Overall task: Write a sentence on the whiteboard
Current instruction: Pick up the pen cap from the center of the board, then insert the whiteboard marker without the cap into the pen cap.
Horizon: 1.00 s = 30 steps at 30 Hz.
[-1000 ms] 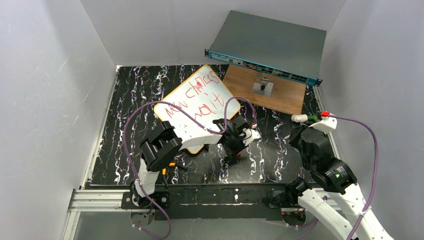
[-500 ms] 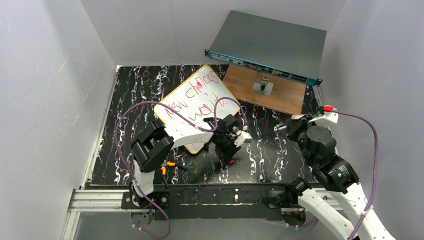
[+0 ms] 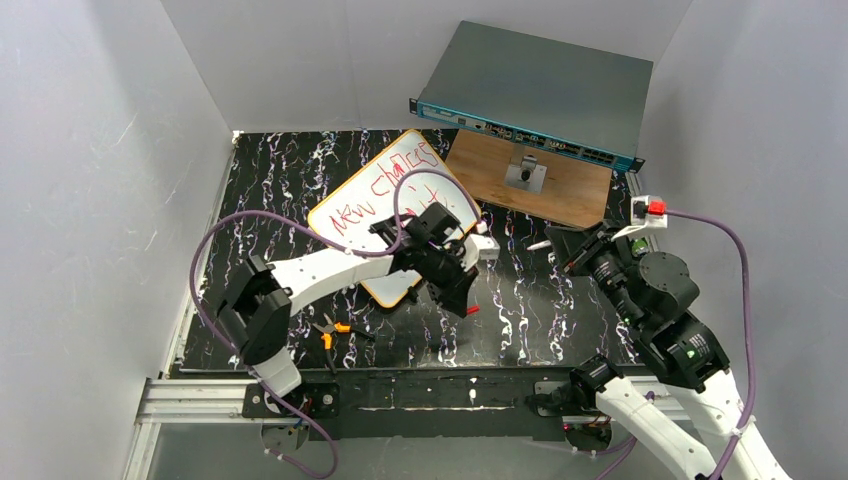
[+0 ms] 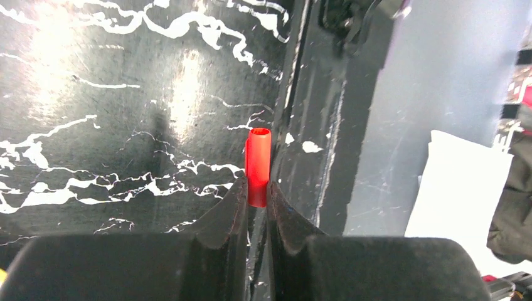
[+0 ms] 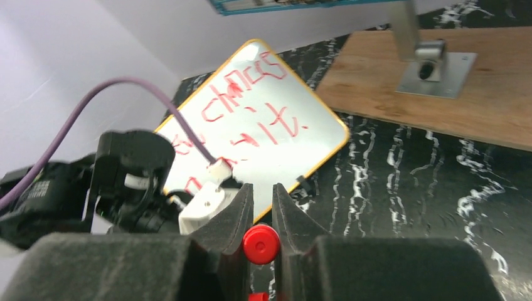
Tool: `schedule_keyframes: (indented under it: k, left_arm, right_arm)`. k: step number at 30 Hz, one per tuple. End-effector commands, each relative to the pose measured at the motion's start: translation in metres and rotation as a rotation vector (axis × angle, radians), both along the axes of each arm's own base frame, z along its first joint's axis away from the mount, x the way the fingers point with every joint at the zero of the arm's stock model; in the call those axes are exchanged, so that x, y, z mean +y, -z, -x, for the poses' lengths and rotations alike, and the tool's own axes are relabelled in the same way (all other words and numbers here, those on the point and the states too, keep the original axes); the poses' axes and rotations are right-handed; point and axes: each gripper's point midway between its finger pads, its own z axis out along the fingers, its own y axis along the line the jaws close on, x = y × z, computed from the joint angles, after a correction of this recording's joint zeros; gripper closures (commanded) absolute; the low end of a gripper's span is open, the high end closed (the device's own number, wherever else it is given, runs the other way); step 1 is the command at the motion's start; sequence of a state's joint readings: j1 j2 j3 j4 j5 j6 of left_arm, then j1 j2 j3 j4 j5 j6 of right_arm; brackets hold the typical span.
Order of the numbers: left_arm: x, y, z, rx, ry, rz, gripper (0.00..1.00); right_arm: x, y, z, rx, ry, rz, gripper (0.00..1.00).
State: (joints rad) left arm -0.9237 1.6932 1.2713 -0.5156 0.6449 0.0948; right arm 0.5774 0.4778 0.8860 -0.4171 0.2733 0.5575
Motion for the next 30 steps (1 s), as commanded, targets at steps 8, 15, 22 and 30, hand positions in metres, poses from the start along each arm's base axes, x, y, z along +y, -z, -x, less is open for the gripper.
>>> schedule_keyframes:
  k: [8,15,22,30]
  left_arm:
    - [-0.017,-0.131,-0.009,-0.042,0.013,0.332,1.0]
    - [-0.021,-0.171,-0.005,-0.056,0.022,0.426,1.0]
    - [-0.018,-0.202,-0.001,-0.099,0.019,0.496,1.0]
    - [-0.019,-0.219,-0.002,-0.146,0.029,0.546,1.0]
  right_arm:
    - [0.036,-0.086,0.044,-0.212,-0.311,-0.093,0.99]
    - [0.047,-0.091,0.051,-0.229,-0.384,-0.117,0.99]
    - [0.051,-0.091,0.049,-0.218,-0.399,-0.115,0.99]
    - [0.063,-0.089,0.057,-0.199,-0.482,-0.104,0.99]
